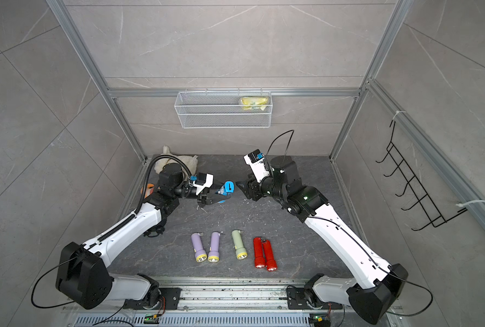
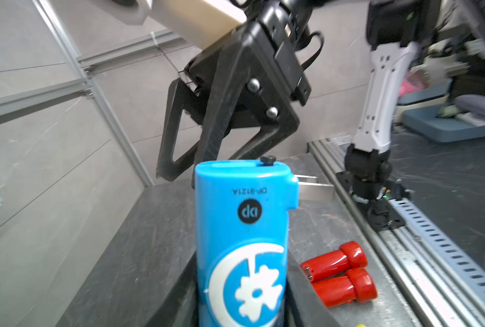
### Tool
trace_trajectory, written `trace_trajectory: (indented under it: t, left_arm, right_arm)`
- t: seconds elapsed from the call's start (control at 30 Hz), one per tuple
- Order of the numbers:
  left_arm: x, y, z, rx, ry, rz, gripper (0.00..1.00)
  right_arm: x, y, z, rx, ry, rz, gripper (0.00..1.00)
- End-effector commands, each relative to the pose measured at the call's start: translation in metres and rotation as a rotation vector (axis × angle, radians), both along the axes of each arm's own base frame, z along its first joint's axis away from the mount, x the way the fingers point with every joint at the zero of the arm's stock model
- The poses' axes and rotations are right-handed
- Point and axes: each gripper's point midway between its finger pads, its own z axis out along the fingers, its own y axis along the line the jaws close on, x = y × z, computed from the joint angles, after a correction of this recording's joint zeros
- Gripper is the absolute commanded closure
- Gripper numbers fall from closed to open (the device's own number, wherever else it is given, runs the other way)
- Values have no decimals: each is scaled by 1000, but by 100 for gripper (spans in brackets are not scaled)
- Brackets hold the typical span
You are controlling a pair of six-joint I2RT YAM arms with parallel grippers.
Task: Close the plug at the bottom of the flashlight
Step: Pick up the flashlight from the center of the board, then close the plug of the flashlight.
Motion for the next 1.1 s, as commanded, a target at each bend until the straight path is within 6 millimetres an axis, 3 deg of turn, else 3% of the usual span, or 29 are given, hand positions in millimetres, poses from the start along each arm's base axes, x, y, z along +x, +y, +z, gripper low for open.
trace_trajectory:
  t: [0.0, 0.23, 0.37, 0.53, 0.87, 1.07]
  left_arm:
    - [-33, 6, 24, -11, 53, -214, 100]
    - [-32, 6, 47, -31, 225, -420, 100]
    - [-18, 4, 41, -12, 328, -451, 100]
    - [-2, 7, 36, 7, 324, -432, 100]
    - [3, 6, 28, 11, 341, -411, 100]
    - [3, 6, 26, 10, 339, -405, 100]
  right_arm:
    - [-13, -4, 14, -9, -98, 77, 38]
    - [-33, -12, 54, 181, -33, 318, 38]
    - [-39, -8, 76, 214, -56, 376, 37]
    - [-45, 1, 100, 275, -36, 464, 36]
    - [-23, 32, 68, 178, 61, 460, 38]
    - [-10, 37, 59, 143, 65, 443, 42]
